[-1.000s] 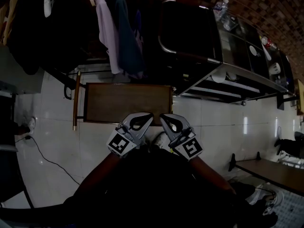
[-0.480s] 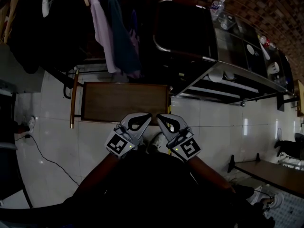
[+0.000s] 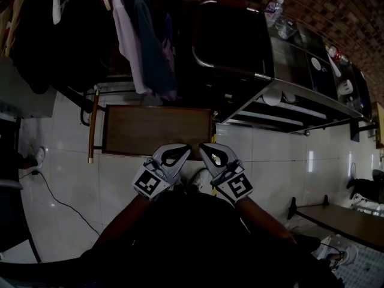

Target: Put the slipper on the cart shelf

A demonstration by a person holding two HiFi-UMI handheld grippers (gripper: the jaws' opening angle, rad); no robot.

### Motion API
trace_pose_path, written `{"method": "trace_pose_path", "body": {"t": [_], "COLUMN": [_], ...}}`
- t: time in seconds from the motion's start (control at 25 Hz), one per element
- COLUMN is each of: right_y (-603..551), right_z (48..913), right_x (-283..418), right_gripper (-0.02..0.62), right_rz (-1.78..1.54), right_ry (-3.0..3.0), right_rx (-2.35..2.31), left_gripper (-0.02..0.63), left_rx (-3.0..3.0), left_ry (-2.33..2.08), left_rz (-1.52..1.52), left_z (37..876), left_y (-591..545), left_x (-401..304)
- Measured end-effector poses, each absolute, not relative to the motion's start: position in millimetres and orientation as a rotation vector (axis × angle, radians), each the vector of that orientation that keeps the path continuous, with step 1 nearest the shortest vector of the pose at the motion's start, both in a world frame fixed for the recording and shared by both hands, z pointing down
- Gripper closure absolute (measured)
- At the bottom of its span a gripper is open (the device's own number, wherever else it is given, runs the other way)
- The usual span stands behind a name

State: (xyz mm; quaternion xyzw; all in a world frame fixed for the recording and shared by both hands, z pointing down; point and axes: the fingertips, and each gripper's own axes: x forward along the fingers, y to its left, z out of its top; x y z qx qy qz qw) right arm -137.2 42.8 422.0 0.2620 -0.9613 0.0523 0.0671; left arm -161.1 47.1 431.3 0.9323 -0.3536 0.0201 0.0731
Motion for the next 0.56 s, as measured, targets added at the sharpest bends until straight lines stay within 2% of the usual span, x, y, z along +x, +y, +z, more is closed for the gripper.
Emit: {"method": "trace_pose_path", "body": {"t": [0.56], "right_y": [47], "right_z": [427], "right_x": [-152], "right_gripper": [0.595], "right_rz": [0.148], "right_ry": [-2.903], "right_rx": [0.787], "left_gripper": [0.603], "left_rx": [2.809], "left_ry": [-1.058], "left_rz": [0.106], "left_z": [444], "left_y": [46], "left_x": [-175]}}
